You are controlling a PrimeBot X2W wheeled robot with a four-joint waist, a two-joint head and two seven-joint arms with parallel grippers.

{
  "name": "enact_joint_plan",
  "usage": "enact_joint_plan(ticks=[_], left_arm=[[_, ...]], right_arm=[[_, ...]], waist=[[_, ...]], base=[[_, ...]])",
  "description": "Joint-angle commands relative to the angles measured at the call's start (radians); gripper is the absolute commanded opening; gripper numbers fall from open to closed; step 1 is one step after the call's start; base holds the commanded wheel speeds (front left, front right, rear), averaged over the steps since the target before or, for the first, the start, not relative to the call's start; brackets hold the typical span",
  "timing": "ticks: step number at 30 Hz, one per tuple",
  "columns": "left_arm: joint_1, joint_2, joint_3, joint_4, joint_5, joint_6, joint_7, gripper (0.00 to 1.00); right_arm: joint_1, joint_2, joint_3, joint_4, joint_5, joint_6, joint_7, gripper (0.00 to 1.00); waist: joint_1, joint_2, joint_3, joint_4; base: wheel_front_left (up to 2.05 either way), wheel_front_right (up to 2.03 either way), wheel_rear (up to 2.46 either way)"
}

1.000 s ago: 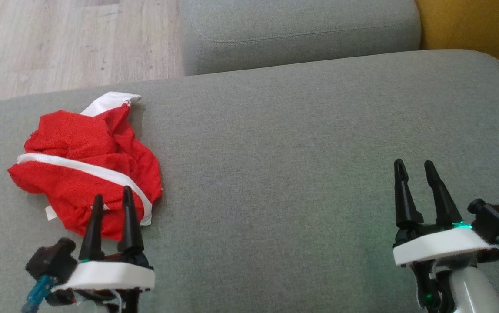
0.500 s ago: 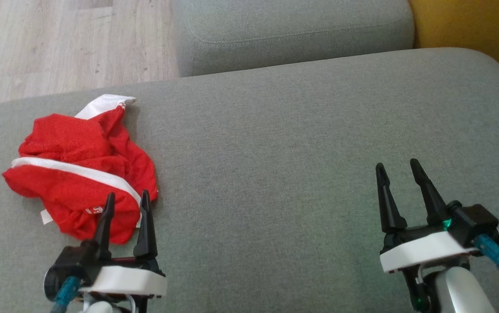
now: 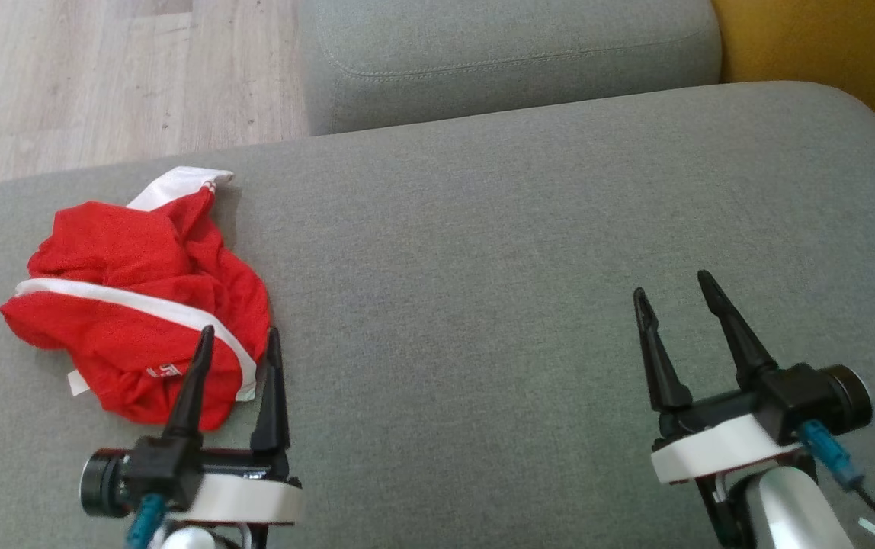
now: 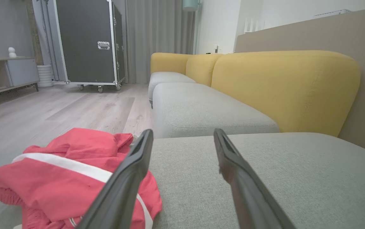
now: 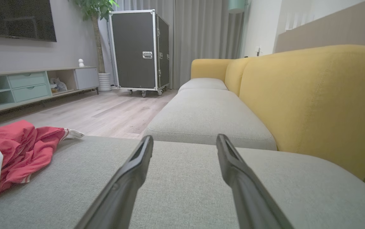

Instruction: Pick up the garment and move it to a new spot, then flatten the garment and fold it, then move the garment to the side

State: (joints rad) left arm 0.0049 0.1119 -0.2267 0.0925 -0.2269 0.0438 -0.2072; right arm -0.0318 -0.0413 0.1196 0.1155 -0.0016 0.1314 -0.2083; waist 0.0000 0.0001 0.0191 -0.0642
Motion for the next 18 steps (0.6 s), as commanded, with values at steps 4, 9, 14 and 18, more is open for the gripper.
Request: enact_joint_plan(ticks=[4,9,14,18], left_arm=[[-0.033,0.029,-0.009,-0.028,0.117,0.012,-0.027,1.0],[-0.038,0.048,-0.043,-0.011,0.201,0.035,-0.039,1.0],[-0.046,0.055,-0.072,0.012,0.263,0.073,-0.054,1.0],[-0.031,0.002,-0.009,-0.006,0.124,0.047,-0.055,1.0]], right_arm=[[-0.058,-0.008,0.043,-0.054,-0.104,-0.001,-0.026,1.0],[-0.058,-0.009,0.057,-0.061,-0.168,-0.001,-0.038,1.0],[-0.054,-0.009,0.073,-0.076,-0.178,-0.001,-0.053,1.0],[-0.041,-0.009,0.066,-0.052,-0.023,-0.001,-0.053,1.0]], waist=[[0.0,-0.0001,-0.001,-0.005],[0.0,-0.0001,-0.001,-0.009],[0.0,-0.0001,0.0,-0.015],[0.0,-0.0001,-0.001,-0.013]], base=[[0.0,0.0,0.0],[0.0,0.0,0.0],[0.0,0.0,0.0],[0.0,0.0,0.0]])
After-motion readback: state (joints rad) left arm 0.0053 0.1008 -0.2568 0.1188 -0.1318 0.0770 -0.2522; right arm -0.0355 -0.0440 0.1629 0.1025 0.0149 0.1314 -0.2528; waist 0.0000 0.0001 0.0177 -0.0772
